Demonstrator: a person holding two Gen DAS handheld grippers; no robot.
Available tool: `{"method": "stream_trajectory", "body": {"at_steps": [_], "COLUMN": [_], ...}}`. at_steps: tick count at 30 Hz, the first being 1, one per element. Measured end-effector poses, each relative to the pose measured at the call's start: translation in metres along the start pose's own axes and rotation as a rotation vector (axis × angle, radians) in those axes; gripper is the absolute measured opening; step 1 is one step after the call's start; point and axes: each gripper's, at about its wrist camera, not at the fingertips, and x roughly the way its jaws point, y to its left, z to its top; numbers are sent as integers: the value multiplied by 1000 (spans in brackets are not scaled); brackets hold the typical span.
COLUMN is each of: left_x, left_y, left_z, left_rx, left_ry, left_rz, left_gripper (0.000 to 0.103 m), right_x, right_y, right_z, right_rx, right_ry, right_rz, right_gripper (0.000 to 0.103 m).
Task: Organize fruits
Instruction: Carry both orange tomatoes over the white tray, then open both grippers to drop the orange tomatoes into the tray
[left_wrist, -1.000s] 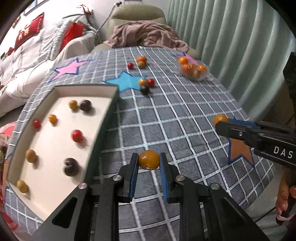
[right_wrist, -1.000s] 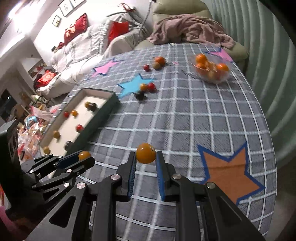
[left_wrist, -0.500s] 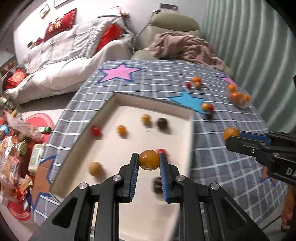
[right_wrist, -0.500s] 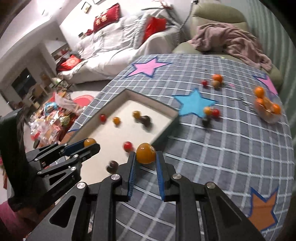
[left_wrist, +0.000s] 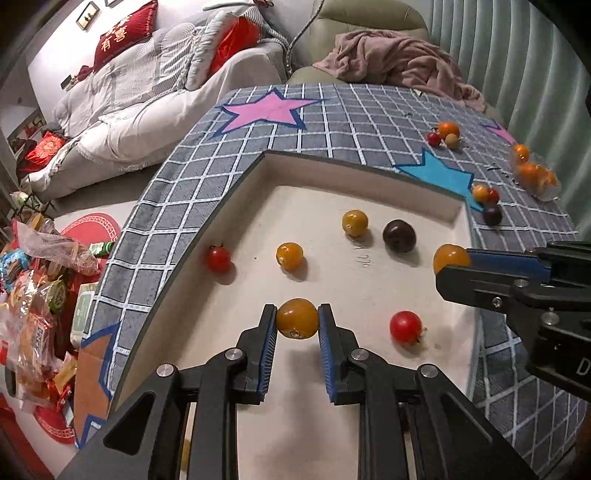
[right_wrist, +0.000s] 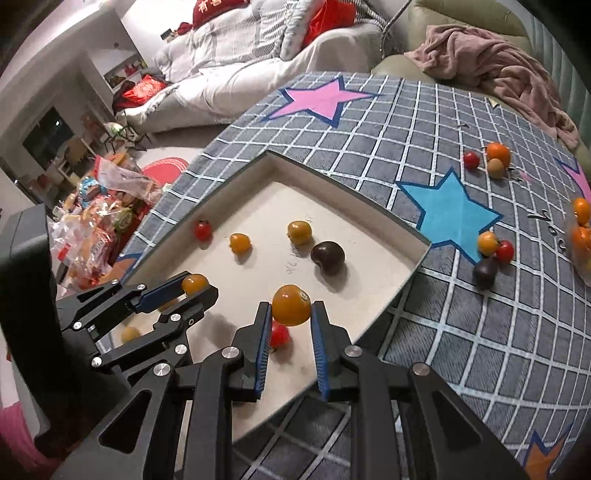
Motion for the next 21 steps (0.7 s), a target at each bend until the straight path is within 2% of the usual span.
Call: {"method": "stream_trajectory", "body": {"at_steps": [7,13,16,19,21], "left_x": [21,22,21,19,17], "left_y": [0,-5,-5,-3,-3], "left_z": [2,2,1,0,-2], "left_rx": [4,24,27,16,16], "left_ry": [57,48,46,51,50], "left_rz": [24,44,44,31,36], "left_gripper": [24,24,24,24,25], "right_x": [27,43,40,32,22], "right_y": [-8,-7,-9,-7,-3], "right_z": [4,5,4,4,4], "right_rx": [2,-11,8,15,14], "right_ry": [63,99,95,68,43], "right_rz": [-22,-47,-18,-9,-6], "right_gripper": [23,25,33,48,70]}}
